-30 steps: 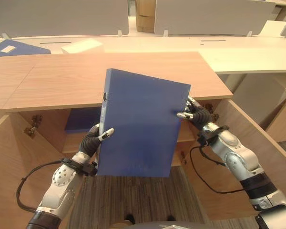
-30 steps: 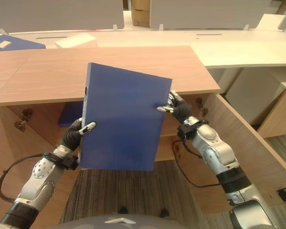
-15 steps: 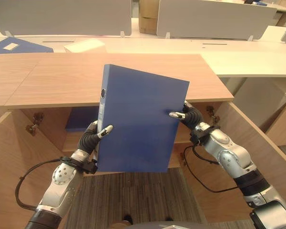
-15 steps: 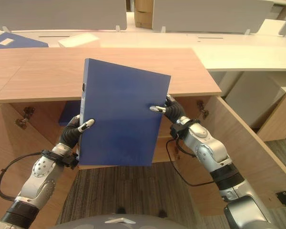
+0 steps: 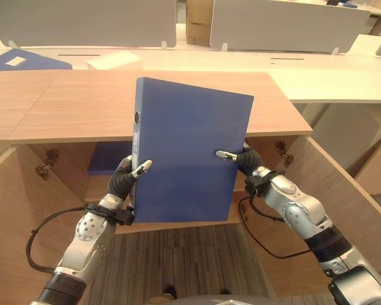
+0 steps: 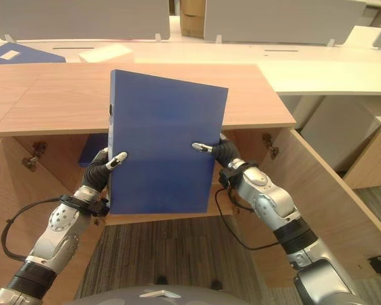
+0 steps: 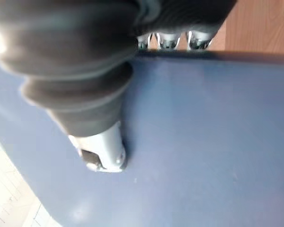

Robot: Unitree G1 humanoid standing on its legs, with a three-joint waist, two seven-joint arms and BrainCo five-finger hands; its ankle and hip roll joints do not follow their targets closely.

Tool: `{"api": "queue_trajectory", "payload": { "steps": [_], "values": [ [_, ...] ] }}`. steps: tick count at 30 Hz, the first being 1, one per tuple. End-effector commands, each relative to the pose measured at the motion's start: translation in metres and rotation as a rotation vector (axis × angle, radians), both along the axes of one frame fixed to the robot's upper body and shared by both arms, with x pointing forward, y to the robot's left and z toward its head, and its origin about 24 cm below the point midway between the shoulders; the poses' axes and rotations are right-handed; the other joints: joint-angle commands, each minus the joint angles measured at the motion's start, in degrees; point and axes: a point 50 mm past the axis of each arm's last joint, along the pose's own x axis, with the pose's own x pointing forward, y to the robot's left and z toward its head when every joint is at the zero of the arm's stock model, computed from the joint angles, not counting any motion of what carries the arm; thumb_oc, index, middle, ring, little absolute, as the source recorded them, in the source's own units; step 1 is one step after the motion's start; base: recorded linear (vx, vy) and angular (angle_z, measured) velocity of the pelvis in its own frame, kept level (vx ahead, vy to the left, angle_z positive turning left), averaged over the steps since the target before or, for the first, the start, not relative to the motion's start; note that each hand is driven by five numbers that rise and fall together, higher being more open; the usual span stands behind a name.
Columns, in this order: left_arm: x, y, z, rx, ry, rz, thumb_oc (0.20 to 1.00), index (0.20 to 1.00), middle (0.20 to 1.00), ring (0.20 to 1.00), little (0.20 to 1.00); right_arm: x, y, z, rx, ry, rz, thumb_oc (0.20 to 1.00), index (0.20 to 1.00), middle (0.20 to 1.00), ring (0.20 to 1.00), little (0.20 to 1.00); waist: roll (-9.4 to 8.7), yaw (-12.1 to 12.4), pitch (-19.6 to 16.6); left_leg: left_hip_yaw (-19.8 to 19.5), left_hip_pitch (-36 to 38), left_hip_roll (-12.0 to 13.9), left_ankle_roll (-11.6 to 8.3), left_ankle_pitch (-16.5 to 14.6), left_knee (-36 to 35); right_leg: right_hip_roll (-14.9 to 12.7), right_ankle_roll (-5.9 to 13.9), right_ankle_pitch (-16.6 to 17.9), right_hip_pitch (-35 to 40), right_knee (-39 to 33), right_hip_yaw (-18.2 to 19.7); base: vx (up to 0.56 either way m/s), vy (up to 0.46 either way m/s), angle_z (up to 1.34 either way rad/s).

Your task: Put the empty folder in the office cabinet

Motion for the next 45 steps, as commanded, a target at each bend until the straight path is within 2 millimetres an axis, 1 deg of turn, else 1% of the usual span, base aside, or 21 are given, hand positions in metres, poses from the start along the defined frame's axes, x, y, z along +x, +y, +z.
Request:
{"api": "queue_trajectory", "payload": {
  "steps": [1, 6, 7, 8, 9, 14, 16, 19, 20, 26, 27, 28, 29, 30, 33, 35, 37, 40, 41, 43, 45],
  "values": [
    [0.015, -0.027, 0.042, -0.017, -0.237, -0.114, 0.200, 0.200, 0.200, 0.200, 0.200, 0.014, 0.024, 0.046, 0.056, -0.163, 0.084, 0.200, 0.200, 0.200, 0.200, 0.200, 1.06, 1.1, -2.1, -2.5, 2.0, 1.8, -0.70, -6.1, -0.5, -2.7, 3.04, -2.3, 1.5, 0.2, -1.8, 0.00, -0.009, 0.06],
    [0.016, -0.025, 0.044, -0.057, -0.241, -0.087, 0.200, 0.200, 0.200, 0.200, 0.200, 0.017, 0.020, 0.048, 0.044, -0.193, 0.050, 0.200, 0.200, 0.200, 0.200, 0.200, 1.04, 1.2, -2.0, -2.6, 2.0, 1.8, -0.70, -6.1, -0.5, -2.7, 2.98, -2.3, 1.6, 0.2, -1.8, 0.00, -0.004, 0.02],
    [0.017, -0.024, 0.045, -0.085, -0.234, -0.065, 0.319, 0.319, 0.319, 0.319, 0.319, 0.018, 0.019, 0.049, 0.027, -0.230, 0.041, 0.200, 0.200, 0.200, 0.200, 0.200, 1.01, 1.2, -1.9, -2.7, 2.1, 1.8, -0.67, -6.1, -0.5, -2.8, 2.95, -2.3, 1.7, 0.2, -1.9, 0.00, 0.000, 0.00],
    [0.017, -0.023, 0.044, -0.098, -0.233, -0.042, 0.711, 0.711, 0.711, 0.711, 0.711, 0.018, 0.018, 0.050, 0.014, -0.250, 0.032, 0.200, 0.200, 0.200, 0.200, 0.200, 1.00, 1.2, -1.9, -2.7, 2.1, 1.8, -0.67, -6.2, -0.5, -2.8, 2.94, -2.3, 1.7, 0.2, -1.9, 0.00, 0.000, 0.00],
    [0.018, -0.022, 0.044, -0.104, -0.232, -0.018, 1.000, 1.000, 1.000, 1.000, 1.000, 0.019, 0.016, 0.051, -0.005, -0.277, 0.018, 0.200, 0.200, 0.200, 0.200, 0.200, 0.94, 1.3, -1.8, -2.9, 2.1, 1.8, -0.67, -6.2, -0.5, -2.8, 2.95, -2.4, 1.7, 0.2, -1.9, 0.00, 0.000, 0.00],
    [0.019, -0.007, 0.040, -0.159, -0.217, 0.148, 1.000, 1.000, 1.000, 1.000, 1.000, 0.018, 0.005, 0.053, -0.108, -0.384, -0.031, 0.200, 0.200, 0.200, 0.200, 0.200, 0.63, 1.5, -1.7, -3.2, 1.9, 1.7, -0.69, -6.3, -0.5, -2.9, 2.96, -2.4, 1.8, 0.2, -2.2, 0.01, -0.013, 0.01],
    [0.012, 0.005, 0.030, -0.230, -0.165, 0.232, 1.000, 1.000, 1.000, 1.000, 1.000, 0.005, -0.008, 0.046, -0.195, -0.457, -0.040, 0.200, 0.200, 0.200, 0.200, 0.200, 0.29, 1.5, -1.1, -3.3, 1.7, 1.7, -0.64, -6.3, -0.5, -2.9, 3.08, -2.3, 1.7, 0.2, -2.3, 0.01, -0.053, 0.01],
    [0.004, 0.005, 0.023, -0.257, -0.156, 0.219, 1.000, 1.000, 1.000, 1.000, 1.000, -0.010, -0.015, 0.032, -0.193, -0.430, -0.044, 0.200, 0.200, 0.200, 0.200, 0.200, 0.11, 1.2, -0.7, -3.4, 1.6, 1.8, -0.53, -6.4, -0.5, -2.9, 3.23, -2.1, 1.6, 0.2, -2.3, -0.01, -0.047, 0.03],
    [-0.003, -0.001, 0.017, -0.254, -0.134, 0.212, 1.000, 1.000, 1.000, 1.000, 1.000, -0.017, -0.019, 0.021, -0.204, -0.413, -0.046, 0.200, 0.200, 0.200, 0.200, 0.200, -0.09, 1.0, -0.2, -3.4, 1.5, 1.7, -0.43, -6.3, -0.5, -2.9, 3.40, -1.9, 1.5, 0.2, -2.2, -0.01, -0.042, 0.03],
    [-0.007, -0.003, 0.011, -0.263, -0.118, 0.217, 1.000, 1.000, 1.000, 1.000, 1.000, -0.023, -0.021, 0.011, -0.211, -0.400, -0.037, 0.200, 0.200, 0.200, 0.200, 0.200, -0.15, 0.8, 0.0, -3.3, 1.4, 1.8, -0.41, -6.4, -0.5, -2.9, 3.44, -1.9, 1.4, 0.2, -2.1, 0.00, -0.012, 0.00],
    [-0.014, -0.006, -0.001, -0.263, -0.074, 0.217, 1.000, 1.000, 1.000, 1.000, 1.000, -0.034, -0.024, -0.011, -0.245, -0.353, -0.021, 0.200, 0.200, 0.200, 0.200, 0.200, -0.31, 0.7, 0.5, -3.2, 1.2, 1.8, -0.41, -6.4, -0.5, -2.9, 3.68, -1.8, 1.2, 0.2, -2.2, -0.01, -0.038, -0.02],
    [-0.014, -0.006, -0.001, -0.263, -0.074, 0.217, 1.000, 1.000, 1.000, 1.000, 1.000, -0.034, -0.024, -0.011, -0.245, -0.353, -0.021, 0.200, 0.200, 0.200, 0.200, 0.200, -0.31, 0.7, 0.5, -3.2, 1.2, 1.8, -0.41, -6.4, -0.5, -2.9, 3.68, -1.8, 1.2, 0.2, -2.2, -0.01, -0.096, -0.03],
    [-0.027, -0.002, -0.025, -0.261, 0.027, 0.230, 1.000, 1.000, 1.000, 1.000, 1.000, -0.046, -0.027, -0.042, -0.324, -0.276, -0.011, 0.200, 0.200, 0.200, 0.200, 0.200, -0.47, 0.5, 1.7, -3.2, 0.9, 1.9, -0.34, -6.3, -0.5, -2.8, 3.82, -1.7, 0.9, 0.2, -2.1, 0.00, -0.058, -0.01],
    [-0.027, -0.002, -0.025, -0.261, 0.027, 0.230, 1.000, 1.000, 1.000, 1.000, 1.000, -0.046, -0.027, -0.042, -0.324, -0.276, -0.011, 0.200, 0.200, 0.200, 0.200, 0.200, -0.47, 0.5, 1.7, -3.2, 0.9, 1.9, -0.34, -6.3, -0.5, -2.8, 3.82, -1.7, 0.9, 0.2, -2.1, -0.01, -0.077, -0.01],
    [-0.049, 0.017, -0.068, -0.225, 0.216, 0.347, 1.000, 1.000, 1.000, 1.000, 1.000, -0.064, -0.039, -0.089, -0.466, -0.155, 0.032, 0.200, 0.200, 0.200, 0.200, 0.200, -0.44, 0.8, 3.3, -3.2, 0.1, 1.8, -0.14, -6.1, -0.5, -2.9, 4.07, -1.7, 0.1, 0.2, -2.5, -0.02, -0.029, -0.02],
    [-0.063, 0.030, -0.089, -0.196, 0.318, 0.432, 1.000, 1.000, 1.000, 1.000, 1.000, -0.070, -0.048, -0.112, -0.507, -0.075, 0.008, 0.200, 0.200, 0.200, 0.200, 0.200, -0.37, 1.3, 3.9, -3.7, -0.2, 1.8, -0.14, -6.0, -0.5, -3.0, 4.20, -1.7, 0.0, 0.2, -3.0, 0.01, -0.037, 0.05],
    [-0.069, 0.034, -0.097, -0.158, 0.355, 0.456, 1.000, 1.000, 1.000, 1.000, 1.000, -0.073, -0.050, -0.120, -0.516, -0.036, -0.006, 0.200, 0.200, 0.200, 0.200, 0.200, -0.31, 1.5, 4.1, -3.8, -0.3, 1.7, -0.17, -6.0, -0.5, -3.0, 4.29, -1.7, 0.0, 0.2, -3.2, 0.02, -0.026, 0.14],
    [-0.098, 0.044, -0.127, -0.060, 0.514, 0.468, 1.000, 1.000, 1.000, 1.000, 1.000, -0.085, -0.065, -0.147, -0.556, 0.056, -0.045, 0.200, 0.200, 0.200, 0.200, 0.200, -0.01, 2.1, 5.1, -4.2, -0.7, 1.7, -0.15, -5.6, -0.5, -3.3, 4.51, -1.4, -0.3, 0.2, -3.7, 0.02, -0.008, 0.19],
    [-0.101, 0.045, -0.130, -0.058, 0.534, 0.472, 1.000, 1.000, 1.000, 1.000, 1.000, -0.085, -0.066, -0.148, -0.563, 0.059, -0.047, 0.200, 0.200, 0.200, 0.200, 0.200, 0.03, 2.1, 5.1, -4.2, -0.8, 1.7, -0.13, -5.6, -0.5, -3.3, 4.53, -1.4, -0.3, 0.2, -3.7, 0.00, 0.032, 0.06],
    [-0.123, 0.043, -0.158, -0.078, 0.698, 0.459, 1.000, 1.000, 1.000, 1.000, 1.000, -0.085, -0.073, -0.155, -0.575, 0.078, -0.092, 0.200, 0.200, 0.200, 0.200, 0.200, 0.67, 2.3, 6.1, -4.4, -1.4, 1.2, 0.17, -5.5, -0.3, -3.7, 4.70, -1.1, -1.0, 0.2, -3.9, -0.02, 0.078, 0.03],
    [-0.126, 0.042, -0.162, -0.085, 0.731, 0.455, 1.000, 1.000, 1.000, 1.000, 1.000, -0.084, -0.073, -0.155, -0.577, 0.078, -0.097, 0.200, 0.200, 0.200, 0.200, 0.200, 0.76, 2.3, 6.3, -4.3, -1.6, 1.1, 0.20, -5.5, -0.2, -3.8, 4.73, -1.1, -1.1, 0.2, -3.9, -0.02, 0.068, 0.01]
  ]
}}
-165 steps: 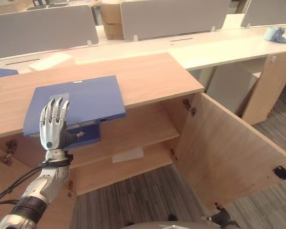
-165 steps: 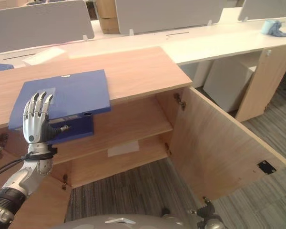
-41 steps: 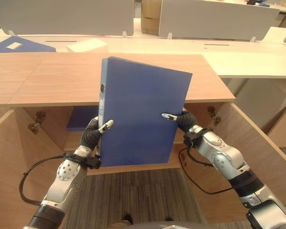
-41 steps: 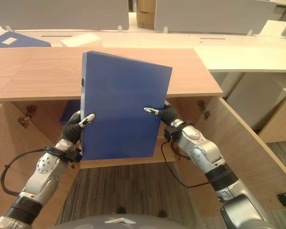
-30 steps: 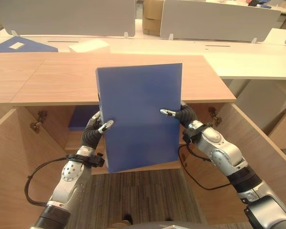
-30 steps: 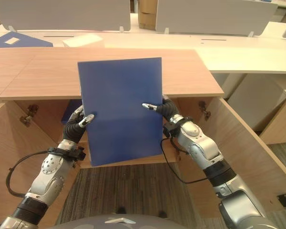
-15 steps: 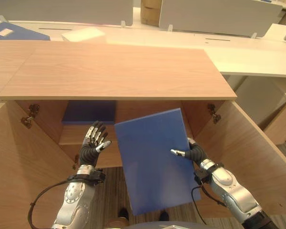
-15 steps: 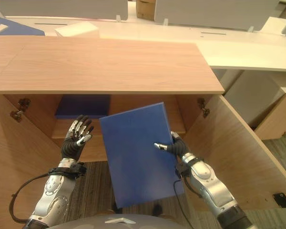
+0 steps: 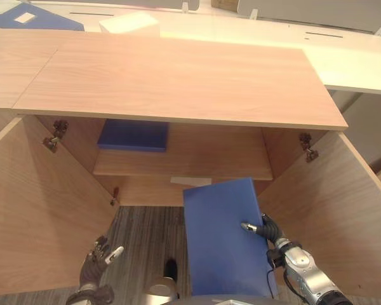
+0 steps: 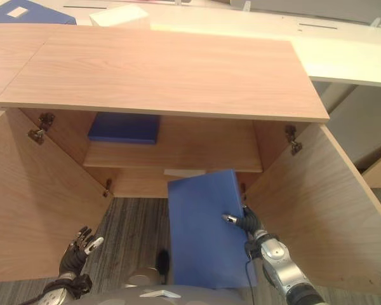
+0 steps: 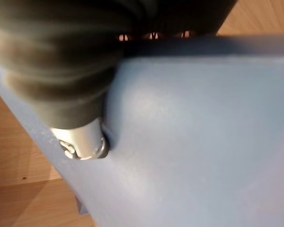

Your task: Put the empty folder in the office cabinet

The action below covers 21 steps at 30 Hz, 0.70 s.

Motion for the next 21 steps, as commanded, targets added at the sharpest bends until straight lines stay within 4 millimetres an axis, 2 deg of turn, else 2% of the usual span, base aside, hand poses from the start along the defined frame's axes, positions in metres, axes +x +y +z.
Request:
{"api": "queue_trajectory", "payload": {
  "steps": [1, 3, 7, 8, 9, 11, 12, 15, 16, 20, 21],
  "values": [
    [0.016, -0.014, -0.002, -0.053, -0.004, -0.114, 1.000, 1.000, 1.000, 1.000, 1.000, 0.015, 0.001, 0.017, -0.059, -0.115, 0.082, 0.200, 0.200, 0.200, 0.200, 0.200, 1.40, -0.3, 0.3, -1.9, 1.6, 1.1, 0.84, -6.2, 0.5, -3.5, 4.59, -0.6, 0.8, 0.2, -0.8, -0.07, 0.119, 0.01],
    [0.007, -0.016, -0.015, -0.074, 0.081, -0.130, 1.000, 1.000, 1.000, 1.000, 1.000, 0.022, 0.001, 0.018, -0.068, -0.130, 0.062, 0.200, 0.200, 0.200, 0.200, 0.200, 1.75, -0.2, 1.0, -2.1, 0.7, 0.7, 1.09, -6.2, 0.9, -3.9, 4.84, -0.2, 0.0, 0.2, -0.5, -0.09, 0.104, 0.02],
    [0.007, -0.016, -0.015, -0.074, 0.081, -0.130, 1.000, 1.000, 1.000, 1.000, 1.000, 0.022, 0.001, 0.018, -0.068, -0.130, 0.062, 0.200, 0.200, 0.200, 0.200, 0.200, 1.75, -0.2, 1.0, -2.1, 0.7, 0.7, 1.09, -6.2, 0.9, -3.9, 4.84, -0.2, 0.0, 0.2, -0.4, -0.05, 0.061, 0.01],
    [-0.025, -0.017, -0.044, -0.105, 0.322, -0.208, 1.000, 1.000, 1.000, 1.000, 1.000, 0.044, -0.003, 0.028, -0.073, -0.182, 0.001, 0.200, 0.200, 0.200, 0.200, 0.200, 2.65, -0.2, 3.1, -2.2, -1.7, -0.7, 3.15, -6.7, 3.4, -5.8, 5.70, 0.2, -2.2, 4.7, 0.0, -0.25, 0.326, 0.01],
    [-0.035, -0.013, -0.051, -0.083, 0.389, -0.207, 1.000, 1.000, 1.000, 1.000, 1.000, 0.051, -0.002, 0.031, -0.068, -0.195, -0.010, 0.200, 0.200, 0.200, 0.200, 0.200, 3.31, -0.6, 3.9, -2.1, -2.6, -0.6, 3.85, -6.6, 5.0, -6.6, 5.21, 0.2, -5.0, 10.0, 0.4, -0.25, 0.326, 0.00],
    [-0.038, -0.012, -0.053, -0.064, 0.403, -0.204, 1.000, 1.000, 1.000, 1.000, 1.000, 0.055, -0.003, 0.032, -0.062, -0.199, -0.019, 0.200, 0.200, 0.200, 0.200, 0.200, 3.57, -1.2, 4.9, -2.0, -2.6, -0.7, 4.04, -7.1, 5.9, -6.4, 4.76, 1.1, -7.1, 11.4, 1.0, -0.03, 0.097, -0.47],
    [-0.038, -0.012, -0.053, -0.064, 0.403, -0.204, 1.000, 1.000, 1.000, 1.000, 1.000, 0.055, -0.003, 0.032, -0.062, -0.199, -0.019, 0.200, 0.200, 0.200, 0.200, 0.200, 3.57, -1.2, 4.9, -2.0, -2.6, -0.7, 4.04, -7.1, 5.9, -6.4, 4.76, 1.1, -7.1, 11.4, 1.0, 0.11, 0.083, -0.67],
    [-0.036, -0.008, -0.053, -0.049, 0.425, -0.182, 1.000, 1.000, 1.000, 1.000, 1.000, 0.051, -0.008, 0.028, -0.093, -0.170, -0.012, 0.200, 0.200, 0.200, 0.200, 0.200, 2.35, -4.5, 5.5, -1.8, 1.3, -3.1, 4.14, -12.3, 8.5, -4.5, 7.18, 7.4, -12.1, 1.7, 2.8, 0.38, 0.025, -0.21],
    [-0.036, -0.008, -0.053, -0.049, 0.425, -0.182, 1.000, 1.000, 1.000, 1.000, 1.000, 0.051, -0.008, 0.028, -0.093, -0.170, -0.012, 0.200, 0.200, 0.200, 0.200, 0.200, 2.35, -4.5, 5.5, -1.8, 1.3, -3.1, 4.14, -12.3, 8.5, -4.5, 7.18, 7.4, -12.1, 1.7, 2.8, 0.37, -0.008, -0.08],
    [-0.038, -0.016, -0.055, -0.058, 0.440, -0.204, 1.000, 1.000, 1.000, 1.000, 1.000, 0.042, -0.015, 0.017, -0.117, -0.122, -0.038, 0.200, 0.200, 0.200, 0.200, 0.200, 1.51, -5.5, 5.2, -3.0, 5.0, -4.4, 4.70, -16.3, 11.8, -3.8, 8.01, 7.4, -16.0, 0.2, 2.2, 0.40, -0.063, 0.07],
    [-0.038, -0.016, -0.055, -0.058, 0.440, -0.204, 1.000, 1.000, 1.000, 1.000, 1.000, 0.042, -0.015, 0.017, -0.117, -0.122, -0.038, 0.200, 0.200, 0.200, 0.200, 0.200, 1.51, -5.5, 5.2, -3.0, 5.0, -4.4, 4.70, -16.3, 11.8, -3.8, 8.01, 7.4, -16.0, 0.2, 2.2, 0.23, -0.050, 0.21]
  ]
}}
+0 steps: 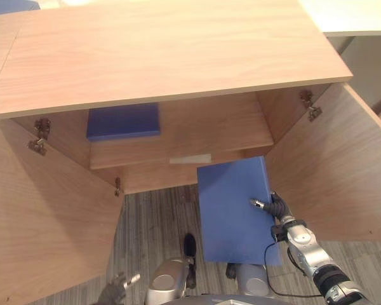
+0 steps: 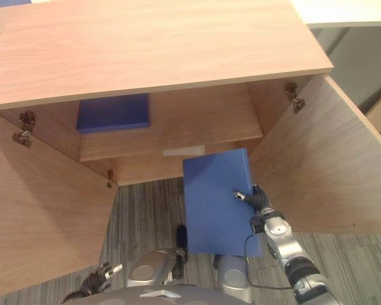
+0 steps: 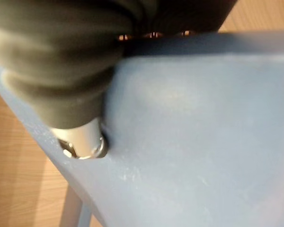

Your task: Put the empty folder in the office cabinet

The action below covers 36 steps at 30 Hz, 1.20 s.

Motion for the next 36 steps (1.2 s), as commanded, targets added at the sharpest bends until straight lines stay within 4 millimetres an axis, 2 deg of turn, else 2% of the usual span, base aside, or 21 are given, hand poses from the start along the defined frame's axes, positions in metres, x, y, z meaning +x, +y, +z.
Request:
{"api": "queue_trajectory", "payload": {
  "steps": [1, 2, 4, 6, 9, 12, 13, 14, 15, 16, 19, 21, 23, 26, 29, 31, 34, 36],
  "values": [
    [-0.037, 0.002, -0.003, 0.039, 0.084, -0.072, 1.000, 1.000, 1.000, 1.000, 1.000, -0.006, -0.001, -0.005, -0.062, 0.023, 0.071, 0.200, 0.200, 0.200, 0.200, 0.200, -1.94, 1.2, -3.6, -1.3, 8.3, -0.8, -1.93, -13.9, 4.3, -0.8, -0.20, 5.9, -2.8, 0.2, 0.0, 0.39, -0.107, 0.16],
    [-0.041, -0.004, -0.005, 0.048, 0.097, -0.088, 1.000, 1.000, 1.000, 1.000, 1.000, -0.009, -0.006, -0.007, -0.067, 0.038, 0.070, 0.200, 0.200, 0.200, 0.200, 0.200, -2.46, 0.4, -3.8, -2.0, 9.2, -1.3, -1.34, -15.9, 6.4, -0.7, -0.64, 5.8, -2.8, 0.2, 1.1, 0.52, -0.146, 0.26],
    [-0.040, -0.007, -0.007, 0.054, 0.095, -0.109, 1.000, 1.000, 1.000, 1.000, 1.000, -0.010, -0.011, -0.007, -0.075, 0.046, 0.062, 0.200, 0.200, 0.200, 0.200, 0.200, -2.38, -0.6, -4.4, -2.8, 9.7, -1.1, -1.34, -17.2, 7.5, -0.3, -1.65, 5.3, -2.3, 0.2, 3.7, 0.53, -0.149, 0.42],
    [-0.036, -0.009, -0.007, 0.041, 0.085, -0.129, 1.000, 1.000, 1.000, 1.000, 1.000, -0.009, -0.015, -0.006, -0.077, 0.043, 0.046, 0.200, 0.200, 0.200, 0.200, 0.200, -2.03, -1.3, -4.9, -2.4, 10.0, -0.3, -1.81, -18.4, 8.1, -0.5, -2.32, 5.3, -1.8, 0.2, 4.3, 0.31, -0.108, 0.58],
    [-0.020, -0.012, -0.003, 0.032, 0.029, -0.175, 1.000, 1.000, 1.000, 1.000, 1.000, 0.000, -0.018, 0.003, -0.047, -0.009, -0.003, 0.200, 0.200, 0.200, 0.200, 0.200, -1.58, -1.8, -3.9, -1.4, 9.2, 1.3, -2.47, -19.3, 9.1, -1.1, -2.88, 4.9, -3.8, 3.6, 4.7, 0.16, -0.115, 0.39],
    [0.011, -0.019, 0.005, 0.036, -0.072, -0.236, 1.000, 1.000, 1.000, 1.000, 1.000, 0.022, -0.011, 0.026, 0.018, -0.137, -0.031, 0.200, 0.200, 0.200, 0.200, 0.200, -1.21, -2.1, -0.9, -1.4, 6.7, 2.9, -2.73, -19.8, 9.9, -1.1, -3.34, 4.1, -8.0, 8.2, 5.1, 0.03, -0.109, 0.22],
    [0.011, -0.019, 0.005, 0.036, -0.072, -0.236, 1.000, 1.000, 1.000, 1.000, 1.000, 0.022, -0.011, 0.026, 0.018, -0.137, -0.031, 0.200, 0.200, 0.200, 0.200, 0.200, -1.21, -2.1, -0.9, -1.4, 6.7, 2.9, -2.73, -19.8, 9.9, -1.1, -3.34, 4.1, -8.0, 8.2, 5.1, -0.08, -0.025, -0.12],
    [0.020, -0.022, 0.008, 0.034, -0.105, -0.251, 1.000, 1.000, 1.000, 1.000, 1.000, 0.029, -0.009, 0.035, 0.019, -0.178, -0.025, 0.200, 0.200, 0.200, 0.200, 0.200, -1.03, -2.1, 0.0, -1.4, 5.6, 3.2, -2.74, -19.7, 9.9, -1.2, -3.41, 4.1, -9.6, 9.2, 5.3, -0.12, 0.012, -0.14],
    [0.042, -0.031, 0.015, 0.026, -0.178, -0.280, 1.000, 1.000, 1.000, 1.000, 1.000, 0.045, 0.002, 0.057, 0.003, -0.277, 0.027, 0.200, 0.200, 0.200, 0.200, 0.200, -0.50, -2.5, 2.1, -1.8, 3.3, 3.4, -2.87, -19.4, 10.0, -1.5, -3.52, 4.8, -13.6, 11.1, 5.9, -0.15, 0.025, -0.11],
    [0.054, -0.036, 0.020, 0.029, -0.222, -0.299, 1.000, 1.000, 1.000, 1.000, 1.000, 0.056, 0.011, 0.072, 0.002, -0.335, 0.074, 0.200, 0.200, 0.200, 0.200, 0.200, -0.27, -2.8, 3.3, -2.1, 1.8, 3.5, -2.95, -19.5, 10.5, -1.4, -3.64, 5.2, -16.1, 12.1, 6.3, -0.12, 0.043, -0.02],
    [0.070, -0.048, 0.027, 0.028, -0.283, -0.332, 1.000, 1.000, 1.000, 1.000, 1.000, 0.072, 0.034, 0.101, -0.051, -0.425, 0.194, 0.200, 0.200, 0.200, 0.200, 0.200, 0.08, -3.1, 5.2, -2.4, -0.4, 3.8, -3.21, -20.2, 11.8, -1.2, -3.82, 6.0, -19.6, 13.2, 6.7, -0.06, 0.029, -0.02],
    [0.088, -0.056, 0.036, 0.033, -0.343, -0.355, 1.000, 1.000, 1.000, 1.000, 1.000, 0.084, 0.059, 0.127, -0.106, -0.483, 0.331, 0.200, 0.200, 0.200, 0.200, 0.200, -0.10, -3.0, 6.7, -2.9, -2.3, 3.8, -3.47, -20.7, 12.8, -1.2, -3.88, 6.9, -22.2, 13.3, 7.2, -0.10, 0.022, 0.08],
    [0.090, -0.057, 0.037, 0.035, -0.352, -0.355, 1.000, 1.000, 1.000, 1.000, 1.000, 0.085, 0.062, 0.130, -0.107, -0.490, 0.340, 0.200, 0.200, 0.200, 0.200, 0.200, -0.12, -3.0, 6.9, -3.0, -2.6, 3.8, -3.49, -20.7, 12.9, -1.3, -3.86, 7.0, -22.5, 13.3, 7.2, -0.05, 0.007, 0.15],
    [0.112, -0.067, 0.053, 0.045, -0.428, -0.393, 1.000, 1.000, 1.000, 1.000, 1.000, 0.092, 0.076, 0.149, -0.109, -0.505, 0.369, 0.200, 0.200, 0.200, 0.200, 0.200, -0.62, -2.2, 8.4, -4.0, -5.0, 3.6, -3.50, -21.7, 15.3, -1.9, -3.45, 8.1, -24.4, 12.8, 7.7, -0.08, 0.001, 0.25],
    [0.120, -0.070, 0.060, 0.076, -0.465, -0.406, 1.000, 1.000, 1.000, 1.000, 1.000, 0.100, 0.074, 0.153, -0.053, -0.499, 0.249, 0.200, 0.200, 0.200, 0.200, 0.200, -0.94, -1.8, 8.4, -5.2, -7.4, 3.6, -3.26, -23.1, 18.2, -2.7, -2.91, 8.4, -26.0, 13.0, 8.4, 0.01, -0.024, 0.64],
    [0.127, -0.077, 0.065, 0.091, -0.484, -0.428, 1.000, 1.000, 1.000, 1.000, 1.000, 0.107, 0.064, 0.158, 0.008, -0.519, 0.108, 0.200, 0.200, 0.200, 0.200, 0.200, -1.42, -2.1, 8.4, -6.8, -10.3, 3.3, -2.85, -24.3, 21.0, -2.9, -2.79, 8.6, -27.6, 13.5, 10.7, 0.04, -0.060, 0.79],
    [0.132, -0.088, 0.069, 0.095, -0.500, -0.475, 1.000, 1.000, 1.000, 1.000, 1.000, 0.118, 0.046, 0.177, 0.114, -0.582, -0.038, 0.200, 0.200, 0.200, 0.200, 0.200, -0.79, -2.4, 8.4, -8.1, -13.1, 3.4, -2.94, -25.4, 23.0, -2.0, -3.02, 8.4, -30.1, 14.7, 12.5, 0.02, -0.027, 0.10],
    [0.132, -0.094, 0.070, 0.085, -0.497, -0.480, 1.000, 1.000, 1.000, 1.000, 1.000, 0.123, 0.037, 0.189, 0.165, -0.612, -0.105, 0.200, 0.200, 0.200, 0.200, 0.200, -0.52, -2.4, 8.4, -7.8, -13.7, 3.6, -3.12, -25.5, 23.1, -1.6, -3.25, 8.3, -31.6, 15.9, 11.7, 0.01, 0.010, -0.19]
  ]
}}
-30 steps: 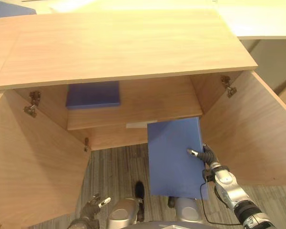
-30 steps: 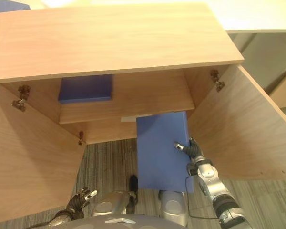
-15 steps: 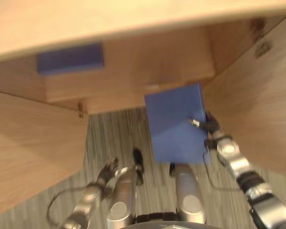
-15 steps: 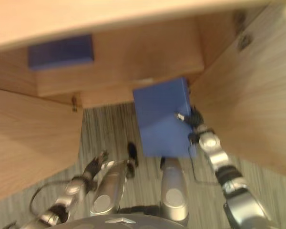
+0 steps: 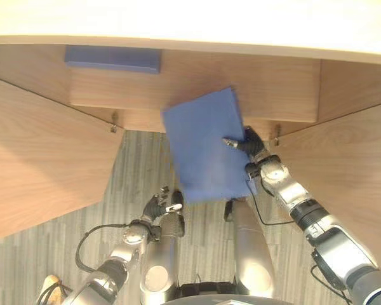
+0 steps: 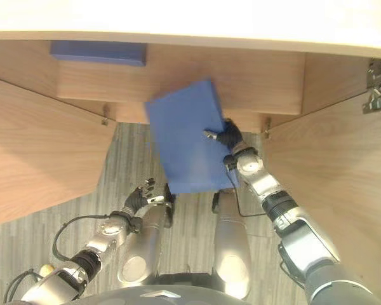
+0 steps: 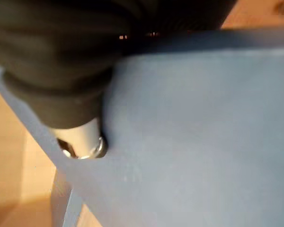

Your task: Put the empty folder in the office cabinet

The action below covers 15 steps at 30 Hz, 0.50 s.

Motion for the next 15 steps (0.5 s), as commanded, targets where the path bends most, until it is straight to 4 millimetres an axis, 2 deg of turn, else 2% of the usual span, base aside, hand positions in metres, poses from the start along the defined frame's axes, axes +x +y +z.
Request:
{"api": "queue_trajectory", "payload": {
  "steps": [1, 3, 6, 9, 12, 13, 15],
  "values": [
    [-0.022, 0.003, -0.011, 0.042, 0.041, -0.008, 1.000, 1.000, 1.000, 1.000, 1.000, 0.009, -0.010, 0.052, 0.167, -0.198, -0.072, 0.200, 0.200, 0.200, 0.200, 0.200, 0.16, 0.3, -3.3, 1.1, 10.4, -1.2, 4.47, -10.0, -3.1, -3.3, 5.00, 6.9, -8.2, -0.7, 3.4, 0.02, 0.030, -0.28],
    [-0.022, 0.000, -0.011, 0.042, 0.036, -0.012, 1.000, 1.000, 1.000, 1.000, 1.000, 0.011, -0.012, 0.058, 0.182, -0.208, -0.083, 0.200, 0.200, 0.200, 0.200, 0.200, 0.26, 0.3, -3.3, 1.2, 10.2, -1.1, 4.42, -10.0, -3.0, -3.0, 4.80, 6.8, -8.9, 0.0, 3.3, 0.02, 0.018, -0.21],
    [-0.020, -0.008, -0.010, 0.033, 0.056, -0.035, 1.000, 1.000, 1.000, 1.000, 1.000, 0.020, -0.019, 0.085, 0.243, -0.242, -0.099, 0.200, 0.200, 0.200, 0.200, 0.200, 0.45, 0.3, -3.3, 1.5, 9.0, -0.8, 4.35, -9.5, -2.8, -1.8, 3.87, 6.2, -10.5, 1.8, 3.0, 0.03, 0.003, -0.20],
    [-0.017, -0.008, -0.008, 0.017, 0.058, -0.026, 1.000, 1.000, 1.000, 1.000, 1.000, 0.024, -0.019, 0.100, 0.327, -0.251, -0.100, 0.200, 0.200, 0.200, 0.200, 0.200, 0.68, 0.5, -3.3, 1.6, 7.6, -0.7, 4.33, -9.1, -2.3, -1.4, 3.39, 5.6, -11.3, 2.8, 3.1, 0.03, -0.007, 0.13],
    [-0.013, -0.009, -0.005, 0.000, 0.061, -0.020, 1.000, 1.000, 1.000, 1.000, 1.000, 0.027, -0.024, 0.119, 0.552, -0.302, -0.185, 0.200, 0.200, 0.200, 0.200, 0.200, 1.00, 0.8, -3.3, 1.5, 6.3, -0.5, 4.27, -8.6, -1.9, -1.2, 2.86, 5.1, -11.5, 3.2, 3.2, 0.02, -0.008, 0.09],
    [-0.013, -0.010, -0.005, 0.000, 0.061, -0.023, 1.000, 1.000, 1.000, 1.000, 1.000, 0.027, -0.025, 0.120, 0.577, -0.308, -0.195, 0.200, 0.200, 0.200, 0.200, 0.200, 1.06, 0.9, -3.3, 1.5, 6.2, -0.5, 4.27, -8.6, -1.9, -1.1, 2.81, 4.9, -11.5, 3.2, 3.2, 0.02, 0.002, 0.05],
    [-0.014, -0.015, -0.006, -0.011, 0.066, -0.027, 1.000, 1.000, 1.000, 1.000, 1.000, 0.028, -0.026, 0.125, 0.736, -0.319, -0.241, 0.200, 0.200, 0.200, 0.200, 0.200, 1.20, 1.0, -3.3, 1.5, 5.3, -0.3, 4.33, -8.3, -1.7, -0.8, 2.51, 4.5, -11.6, 3.3, 3.3, 0.01, 0.001, 0.11]
  ]
}}
